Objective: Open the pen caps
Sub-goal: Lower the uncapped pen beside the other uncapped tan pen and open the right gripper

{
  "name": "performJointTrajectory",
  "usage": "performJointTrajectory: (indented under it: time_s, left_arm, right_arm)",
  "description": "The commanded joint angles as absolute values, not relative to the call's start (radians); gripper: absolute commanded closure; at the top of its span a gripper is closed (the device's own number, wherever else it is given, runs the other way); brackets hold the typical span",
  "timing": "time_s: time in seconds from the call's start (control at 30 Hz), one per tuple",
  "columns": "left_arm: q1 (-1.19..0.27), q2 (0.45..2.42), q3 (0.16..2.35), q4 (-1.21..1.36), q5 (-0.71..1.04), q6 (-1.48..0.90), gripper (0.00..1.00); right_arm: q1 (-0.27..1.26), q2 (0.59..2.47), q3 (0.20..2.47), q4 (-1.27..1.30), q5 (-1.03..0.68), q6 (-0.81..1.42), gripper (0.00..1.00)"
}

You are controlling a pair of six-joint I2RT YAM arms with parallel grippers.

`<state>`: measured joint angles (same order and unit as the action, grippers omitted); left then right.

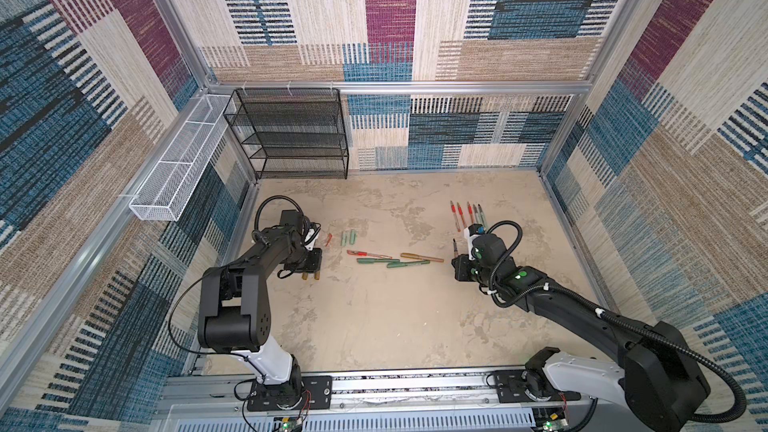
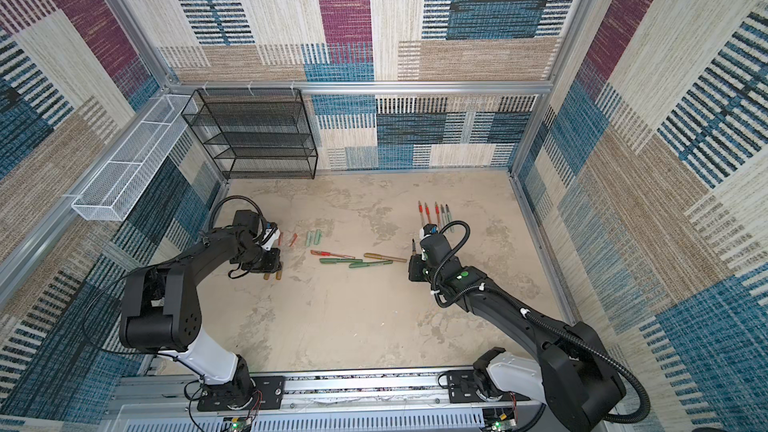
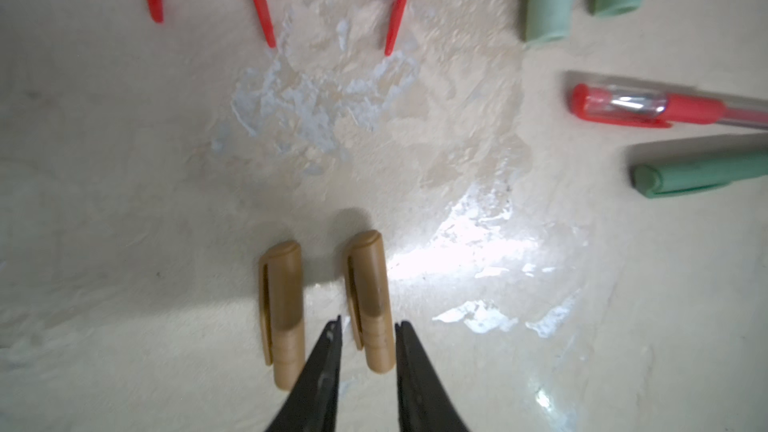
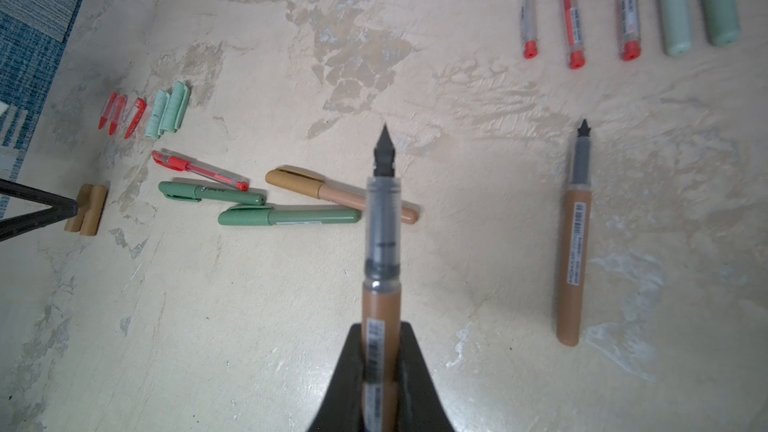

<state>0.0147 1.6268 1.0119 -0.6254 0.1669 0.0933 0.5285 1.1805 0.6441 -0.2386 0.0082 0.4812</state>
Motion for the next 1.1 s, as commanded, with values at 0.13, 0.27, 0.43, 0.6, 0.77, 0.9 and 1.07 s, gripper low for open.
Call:
performJointTrajectory:
  time_s: [0.13, 0.27, 0.43, 0.6, 0.77, 0.9, 1.07]
  left_arm:
    - [0.011, 1.495, 0.973, -0.620, 0.224, 0.058, 0.65]
    - [0.012, 1.375, 0.925, -0.582, 0.263, 0.058, 0.58]
    - [0.013, 1.192, 0.822, -0.481, 0.328, 0.050, 0.43]
    - [0.028, 1.061, 0.763, -0.447, 0.390, 0.038, 0.27]
    - [0.051, 1.028, 0.758, -0.452, 0.416, 0.026, 0.17]
    - [0.052, 1.012, 0.753, -0.437, 0.415, 0.024, 0.12]
    - [0.058, 1.006, 0.762, -0.443, 0.410, 0.023, 0.10]
  right_arm:
    - [0.514, 1.182, 0.672, -0.273, 0.029, 0.478, 0.97]
    - [0.496, 1.211, 0.705, -0.309, 0.031, 0.477, 0.97]
    - [0.467, 1.260, 0.719, -0.309, 0.028, 0.471, 0.97]
    - [0.426, 1.324, 0.738, -0.321, 0.018, 0.448, 0.95]
    - [0.370, 1.393, 0.751, -0.319, -0.019, 0.422, 0.94]
    - [0.344, 1.446, 0.761, -0.299, -0.017, 0.398, 0.93]
    - [0.326, 1.513, 0.791, -0.284, -0.036, 0.387, 0.91]
